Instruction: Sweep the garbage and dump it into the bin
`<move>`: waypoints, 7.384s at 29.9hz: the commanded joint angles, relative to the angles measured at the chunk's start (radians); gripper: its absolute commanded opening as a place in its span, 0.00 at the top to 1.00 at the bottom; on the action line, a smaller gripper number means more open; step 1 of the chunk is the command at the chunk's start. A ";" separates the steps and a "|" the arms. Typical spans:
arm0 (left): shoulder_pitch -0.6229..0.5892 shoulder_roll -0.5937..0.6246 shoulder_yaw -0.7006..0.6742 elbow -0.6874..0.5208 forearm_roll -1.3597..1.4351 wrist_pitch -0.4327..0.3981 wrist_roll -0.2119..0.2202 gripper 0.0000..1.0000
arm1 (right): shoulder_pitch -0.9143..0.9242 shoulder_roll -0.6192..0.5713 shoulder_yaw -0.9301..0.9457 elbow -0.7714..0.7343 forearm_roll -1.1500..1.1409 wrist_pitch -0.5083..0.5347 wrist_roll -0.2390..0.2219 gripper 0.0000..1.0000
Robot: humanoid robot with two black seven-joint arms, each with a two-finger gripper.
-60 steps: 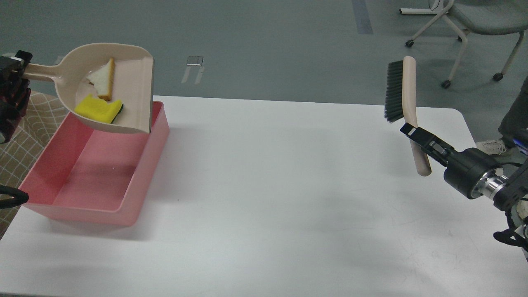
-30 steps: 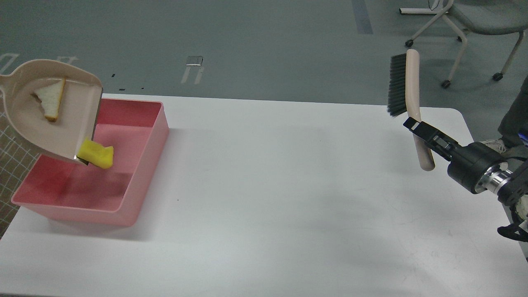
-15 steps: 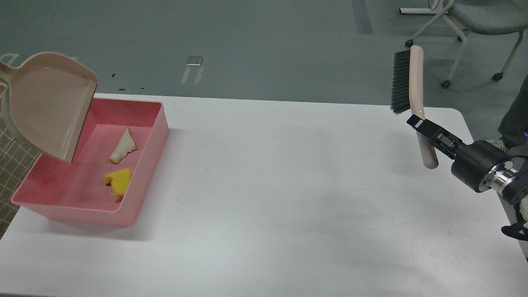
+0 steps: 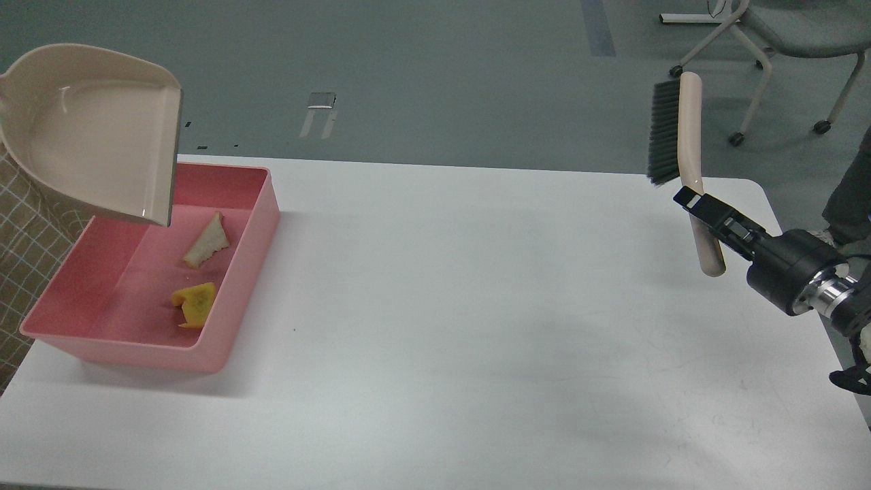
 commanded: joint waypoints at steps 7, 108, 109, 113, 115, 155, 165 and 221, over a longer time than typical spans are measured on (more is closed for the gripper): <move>-0.060 -0.299 0.020 -0.122 -0.005 0.003 0.172 1.00 | -0.015 -0.077 -0.012 0.005 0.006 0.000 0.027 0.90; -0.469 -1.140 0.678 0.419 0.194 0.350 0.149 0.02 | -0.309 -0.046 -0.058 -0.067 -0.057 0.000 0.009 0.26; -0.469 -1.140 0.678 0.416 0.194 0.351 0.149 0.02 | -0.308 -0.046 -0.058 -0.067 -0.057 0.000 0.009 0.26; -0.468 -1.140 0.678 0.411 0.194 0.356 0.149 0.02 | -0.306 -0.046 -0.057 -0.067 -0.055 0.000 0.011 0.26; -0.466 -1.131 0.680 0.411 0.194 0.356 0.149 0.02 | -0.306 -0.046 -0.053 -0.067 -0.054 0.000 0.012 0.26; -0.508 -0.925 0.750 0.370 0.179 0.386 0.128 0.02 | -0.291 -0.039 -0.029 -0.072 -0.051 0.000 0.017 0.26; -0.540 -0.904 0.747 0.335 0.179 0.388 0.128 0.02 | -0.230 -0.111 0.028 -0.082 0.035 0.000 0.018 0.23; -0.380 -1.005 0.010 -0.198 -0.166 -0.281 0.099 0.02 | 0.384 0.432 0.236 -0.069 0.630 -0.022 -0.080 0.00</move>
